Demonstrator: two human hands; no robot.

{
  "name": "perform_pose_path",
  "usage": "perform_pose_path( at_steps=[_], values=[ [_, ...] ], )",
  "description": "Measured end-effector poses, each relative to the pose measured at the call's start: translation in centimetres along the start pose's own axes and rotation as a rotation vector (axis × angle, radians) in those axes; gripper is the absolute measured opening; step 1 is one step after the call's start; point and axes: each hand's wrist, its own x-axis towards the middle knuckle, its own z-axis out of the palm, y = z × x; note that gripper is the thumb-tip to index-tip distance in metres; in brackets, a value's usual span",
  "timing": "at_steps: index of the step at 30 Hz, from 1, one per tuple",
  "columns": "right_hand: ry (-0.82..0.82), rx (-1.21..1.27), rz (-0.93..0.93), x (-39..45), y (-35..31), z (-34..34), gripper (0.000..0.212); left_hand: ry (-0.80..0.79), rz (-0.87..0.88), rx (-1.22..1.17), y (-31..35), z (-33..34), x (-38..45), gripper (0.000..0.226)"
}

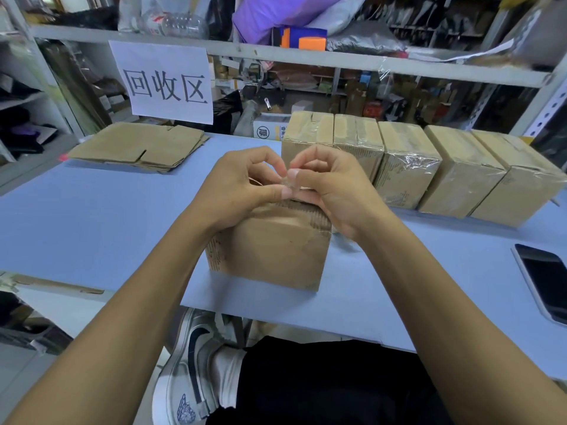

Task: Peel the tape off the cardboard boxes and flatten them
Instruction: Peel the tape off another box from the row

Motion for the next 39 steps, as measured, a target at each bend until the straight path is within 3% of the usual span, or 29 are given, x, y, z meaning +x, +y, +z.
perform_pose_path(
  at_steps=[4,11,20,27,31,36,39],
  values=[
    [-0.027,-0.584,-0.169,0.2,-0.3,-1.2,0.008,0.025,0.005,0.021,-0.3,0.1,0.3,0.016],
    [-0.1,-0.894,-0.221,0.4,-1.2,-1.6,0.015,0.018,0.019,0.041,-0.4,0.3,0.3,0.022],
    [-0.12,-0.847,-0.163,0.3,-1.0,-1.8,0.021,0.067,-0.026,-0.009,0.0,-0.4,0.0,0.031],
    [-0.231,-0.916,-0.152,-0.1,-2.1,-0.7,0.02,-0.069,-0.068,-0.003,0.7,-1.1,-0.4,0.045],
    [-0.227,-0.983,-0.117,0.4,-1.9,0.1,0.026,-0.011,-0.1,0.012,0.7,-0.9,-0.1,0.032],
    [-0.206,-0.985,-0.128,0.5,-1.4,-1.2,0.011,0.009,-0.088,0.105,0.0,-0.4,0.6,0.005],
    [-0.119,-0.936,-0.161,0.1,-1.2,-2.7,0.007,-0.015,-0.057,0.181,-0.4,-0.2,0.7,0.016]
  ],
)
